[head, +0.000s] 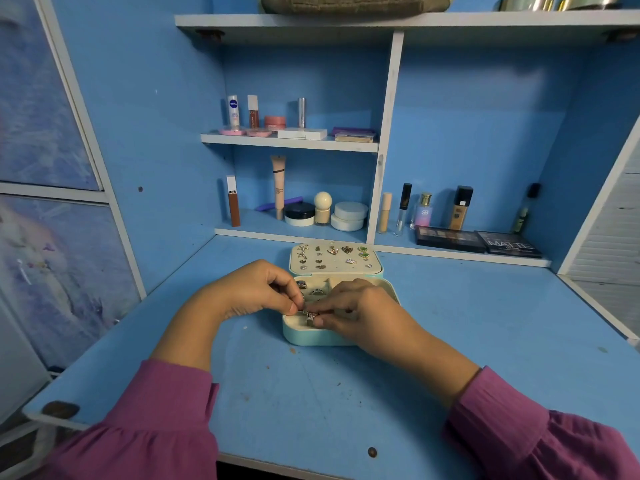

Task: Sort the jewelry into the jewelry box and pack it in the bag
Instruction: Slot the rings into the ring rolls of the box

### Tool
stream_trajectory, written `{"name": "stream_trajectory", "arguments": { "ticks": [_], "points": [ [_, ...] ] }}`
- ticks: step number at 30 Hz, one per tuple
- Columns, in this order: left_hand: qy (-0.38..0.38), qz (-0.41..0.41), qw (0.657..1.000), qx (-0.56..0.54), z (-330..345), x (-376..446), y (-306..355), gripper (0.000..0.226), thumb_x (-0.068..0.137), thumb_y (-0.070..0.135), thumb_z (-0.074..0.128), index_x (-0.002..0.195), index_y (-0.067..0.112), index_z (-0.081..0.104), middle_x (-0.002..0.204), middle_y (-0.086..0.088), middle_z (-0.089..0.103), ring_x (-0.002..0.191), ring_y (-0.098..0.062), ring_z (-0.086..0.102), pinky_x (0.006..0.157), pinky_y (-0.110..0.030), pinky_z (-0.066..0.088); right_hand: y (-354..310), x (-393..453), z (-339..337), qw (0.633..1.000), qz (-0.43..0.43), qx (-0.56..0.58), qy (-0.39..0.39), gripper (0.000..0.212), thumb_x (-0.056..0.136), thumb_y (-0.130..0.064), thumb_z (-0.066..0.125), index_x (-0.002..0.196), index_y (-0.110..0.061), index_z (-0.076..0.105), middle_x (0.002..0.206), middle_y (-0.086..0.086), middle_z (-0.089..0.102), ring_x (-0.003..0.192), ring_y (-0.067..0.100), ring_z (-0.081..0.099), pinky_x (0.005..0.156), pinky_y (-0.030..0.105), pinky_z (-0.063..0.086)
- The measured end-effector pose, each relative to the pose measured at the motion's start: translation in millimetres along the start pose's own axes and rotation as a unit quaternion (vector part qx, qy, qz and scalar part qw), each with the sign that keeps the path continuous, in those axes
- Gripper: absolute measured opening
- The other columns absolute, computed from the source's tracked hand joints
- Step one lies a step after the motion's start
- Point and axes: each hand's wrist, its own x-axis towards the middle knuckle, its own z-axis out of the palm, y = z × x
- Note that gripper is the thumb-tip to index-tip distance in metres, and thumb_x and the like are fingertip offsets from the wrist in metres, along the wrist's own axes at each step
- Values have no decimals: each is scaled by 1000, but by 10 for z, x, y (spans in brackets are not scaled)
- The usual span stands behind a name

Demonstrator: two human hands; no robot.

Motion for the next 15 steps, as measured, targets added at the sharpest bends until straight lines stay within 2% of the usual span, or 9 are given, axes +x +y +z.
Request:
{"name": "stream_trajectory", "arguments": {
  "ticks": [3, 5, 8, 11, 15],
  "points": [
    [1, 1, 1000, -1, 1, 4, -8, 31, 73, -5, 74, 66, 26, 75, 62, 8, 65, 60, 3, 55, 63, -11, 43, 16, -2, 23, 997, -54, -42, 20, 23, 85, -27, 68, 107, -26, 73, 95, -8, 72, 90, 15, 56, 82, 25, 47],
    [0, 3, 1000, 3, 0, 13, -17, 36, 73, -5, 74, 62, 30, 75, 60, 10, 64, 59, 3, 54, 63, -11, 42, 16, -8, 11, 996, -75, -49, 30, 23, 84, -24, 67, 106, -24, 74, 93, -7, 73, 86, 19, 58, 77, 29, 49],
    [-1, 3, 1000, 4, -4, 16, -25, 37, 73, -4, 75, 62, 31, 75, 62, 8, 65, 59, 3, 54, 64, -12, 42, 7, -9, -10, 992, -105, -62, 31, 22, 83, -18, 67, 104, -20, 74, 89, -4, 73, 79, 20, 60, 73, 25, 47],
    [-2, 3, 1000, 5, -4, 9, -20, 33, 73, -3, 75, 64, 29, 76, 66, 5, 66, 61, 2, 55, 65, -14, 43, -26, -5, -35, 989, -126, -68, 26, 22, 81, -14, 67, 102, -17, 75, 83, -2, 73, 73, 15, 57, 72, 11, 36],
    [0, 3, 1000, 7, -1, 11, -16, 30, 73, -3, 75, 66, 26, 75, 65, 6, 66, 61, 2, 55, 65, -14, 43, -28, -1, -56, 988, -130, -87, 13, 22, 82, -13, 65, 101, -18, 75, 76, -2, 71, 72, 12, 53, 71, 9, 30]
  ]
}}
